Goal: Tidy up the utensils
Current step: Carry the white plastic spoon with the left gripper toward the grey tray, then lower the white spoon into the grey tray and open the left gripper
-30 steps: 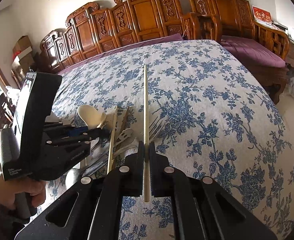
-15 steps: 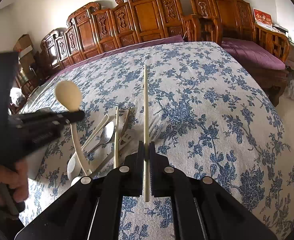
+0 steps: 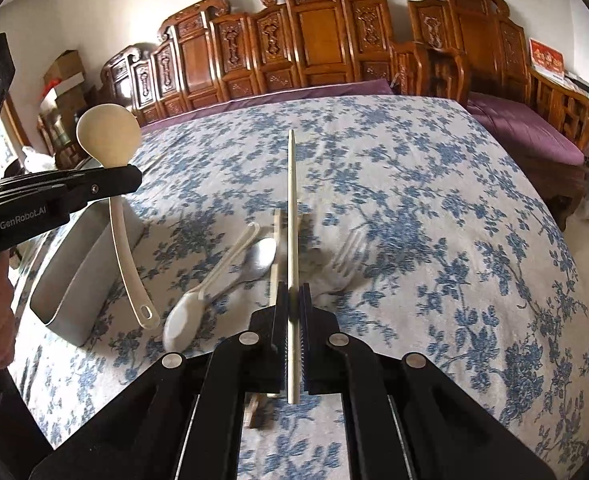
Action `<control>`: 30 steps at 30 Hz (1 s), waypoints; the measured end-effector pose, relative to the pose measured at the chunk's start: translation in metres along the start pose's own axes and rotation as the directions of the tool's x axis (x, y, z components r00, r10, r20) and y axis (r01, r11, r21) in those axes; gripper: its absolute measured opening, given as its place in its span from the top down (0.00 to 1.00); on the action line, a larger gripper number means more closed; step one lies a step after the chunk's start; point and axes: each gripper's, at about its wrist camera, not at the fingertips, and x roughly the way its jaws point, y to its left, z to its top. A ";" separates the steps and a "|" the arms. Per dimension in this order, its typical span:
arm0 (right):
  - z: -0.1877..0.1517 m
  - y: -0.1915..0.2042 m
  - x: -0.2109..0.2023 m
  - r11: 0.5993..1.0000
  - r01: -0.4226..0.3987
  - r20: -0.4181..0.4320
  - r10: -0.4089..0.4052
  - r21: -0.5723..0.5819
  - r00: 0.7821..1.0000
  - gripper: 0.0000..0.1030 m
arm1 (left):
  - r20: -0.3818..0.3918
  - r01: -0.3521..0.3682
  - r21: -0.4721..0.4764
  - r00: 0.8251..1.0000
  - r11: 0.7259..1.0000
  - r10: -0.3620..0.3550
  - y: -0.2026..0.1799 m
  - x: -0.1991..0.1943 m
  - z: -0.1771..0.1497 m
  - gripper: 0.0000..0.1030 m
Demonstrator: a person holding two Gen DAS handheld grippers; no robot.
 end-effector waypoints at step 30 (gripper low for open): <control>-0.006 0.125 -0.008 0.981 -0.058 0.003 0.060 -0.184 0.998 0.94 | -0.008 -0.067 -0.073 0.998 0.995 0.067 0.157 -0.045 -0.064 0.97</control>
